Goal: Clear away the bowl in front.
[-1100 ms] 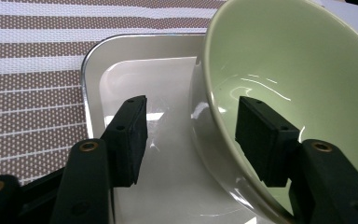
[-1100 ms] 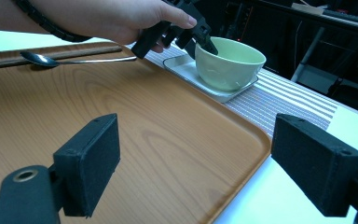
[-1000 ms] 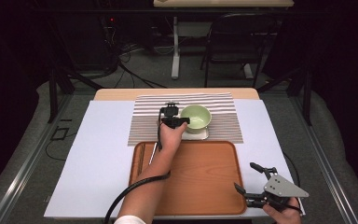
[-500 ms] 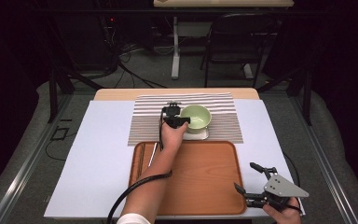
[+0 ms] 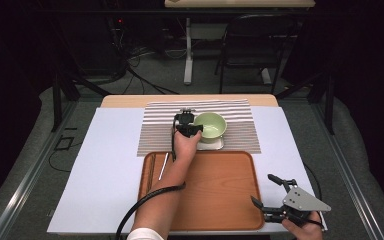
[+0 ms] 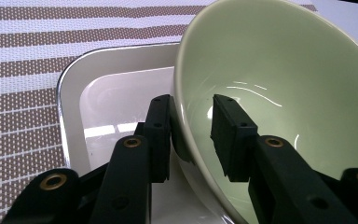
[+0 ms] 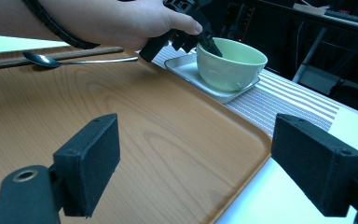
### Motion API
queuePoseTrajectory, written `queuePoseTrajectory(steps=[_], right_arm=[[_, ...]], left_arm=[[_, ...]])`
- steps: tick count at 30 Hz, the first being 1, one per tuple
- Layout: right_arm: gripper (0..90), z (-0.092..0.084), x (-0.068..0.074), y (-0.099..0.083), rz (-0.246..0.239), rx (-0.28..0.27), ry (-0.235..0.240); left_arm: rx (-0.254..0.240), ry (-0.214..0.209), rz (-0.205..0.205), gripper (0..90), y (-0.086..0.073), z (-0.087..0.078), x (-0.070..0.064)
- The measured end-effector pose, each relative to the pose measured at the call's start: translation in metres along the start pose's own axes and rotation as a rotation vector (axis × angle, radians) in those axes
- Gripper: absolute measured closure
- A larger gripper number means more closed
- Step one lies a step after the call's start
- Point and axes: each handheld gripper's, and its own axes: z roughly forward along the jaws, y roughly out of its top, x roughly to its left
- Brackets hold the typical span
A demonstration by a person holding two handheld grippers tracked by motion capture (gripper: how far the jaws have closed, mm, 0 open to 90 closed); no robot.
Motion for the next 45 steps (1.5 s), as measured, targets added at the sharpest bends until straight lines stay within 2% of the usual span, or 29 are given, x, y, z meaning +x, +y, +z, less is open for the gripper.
queuePoseTrajectory(steps=[5, 16, 25, 30, 40, 45], right_arm=[[15.3, -0.0003, 0.0003, 0.0001, 0.002, 0.001, 0.001], [15.3, -0.0005, -0.0002, 0.0003, 0.005, 0.000, 0.001], [15.3, -0.0003, -0.0004, 0.0004, 0.005, 0.000, 0.002], [15.3, -0.0003, -0.0007, 0.0003, 0.000, 0.000, 0.002], [15.3, -0.0002, -0.0006, 0.0002, -0.002, 0.003, 0.001], [15.3, -0.0002, -0.0009, 0.0001, -0.002, 0.002, 0.000]], left_arm=[[0.000, -0.001, -0.023, 72.4, 0.0010, -0.0001, 0.0011], [-0.006, 0.017, -0.043, 83.0, 0.0024, -0.0006, 0.0017], [-0.007, 0.016, -0.044, 83.1, 0.0024, -0.0008, 0.0013], [-0.004, 0.004, -0.059, 83.3, 0.0031, -0.0017, 0.0024], [0.026, -0.018, -0.107, 83.5, 0.0060, -0.0072, 0.0049], [0.043, -0.015, -0.098, 83.3, 0.0070, -0.0094, 0.0036]])
